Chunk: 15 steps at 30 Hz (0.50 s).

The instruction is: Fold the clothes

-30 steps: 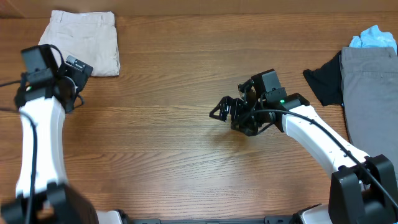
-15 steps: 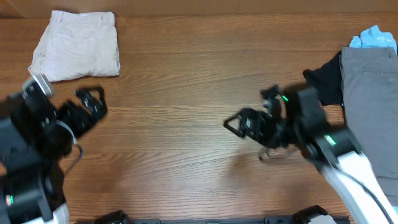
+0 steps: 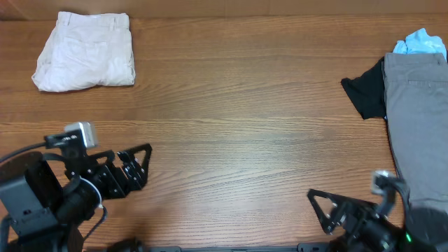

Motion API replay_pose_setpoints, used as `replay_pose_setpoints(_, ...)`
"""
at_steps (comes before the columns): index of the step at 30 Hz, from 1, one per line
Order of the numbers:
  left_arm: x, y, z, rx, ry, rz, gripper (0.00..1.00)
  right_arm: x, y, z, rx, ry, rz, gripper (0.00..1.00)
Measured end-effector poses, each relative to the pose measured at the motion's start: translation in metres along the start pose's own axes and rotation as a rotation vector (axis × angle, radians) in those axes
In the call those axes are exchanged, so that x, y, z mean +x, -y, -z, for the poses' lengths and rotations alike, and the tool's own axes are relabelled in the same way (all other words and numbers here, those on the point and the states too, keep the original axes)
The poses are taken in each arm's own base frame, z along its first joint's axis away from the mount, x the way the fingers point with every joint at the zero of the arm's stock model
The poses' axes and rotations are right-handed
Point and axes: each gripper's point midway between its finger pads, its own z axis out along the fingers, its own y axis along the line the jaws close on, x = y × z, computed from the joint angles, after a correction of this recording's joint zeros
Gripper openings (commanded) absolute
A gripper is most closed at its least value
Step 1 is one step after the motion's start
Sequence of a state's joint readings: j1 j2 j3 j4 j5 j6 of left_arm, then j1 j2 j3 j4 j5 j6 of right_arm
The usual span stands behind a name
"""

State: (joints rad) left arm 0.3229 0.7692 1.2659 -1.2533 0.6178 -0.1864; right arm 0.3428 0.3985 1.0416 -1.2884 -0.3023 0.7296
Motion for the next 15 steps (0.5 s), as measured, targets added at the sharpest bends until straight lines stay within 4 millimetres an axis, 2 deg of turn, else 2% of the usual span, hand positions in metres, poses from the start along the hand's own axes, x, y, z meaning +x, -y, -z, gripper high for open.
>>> replay_pose_setpoints(2,0.008,0.0,-0.001,0.015,-0.012,-0.01,1.0,-0.004,0.007,0.008,0.019,0.065,-0.02,1.0)
replay_pose_setpoints(7,0.017,-0.003,-0.008,0.027,-0.043,-0.009,1.0,-0.018,0.02,0.012,0.088,0.153,-0.054,1.0)
replay_pose_setpoints(15,0.019,-0.006,-0.011,0.025,-0.055,-0.003,1.0,-0.028,0.03,0.015,0.144,0.217,-0.071,1.0)
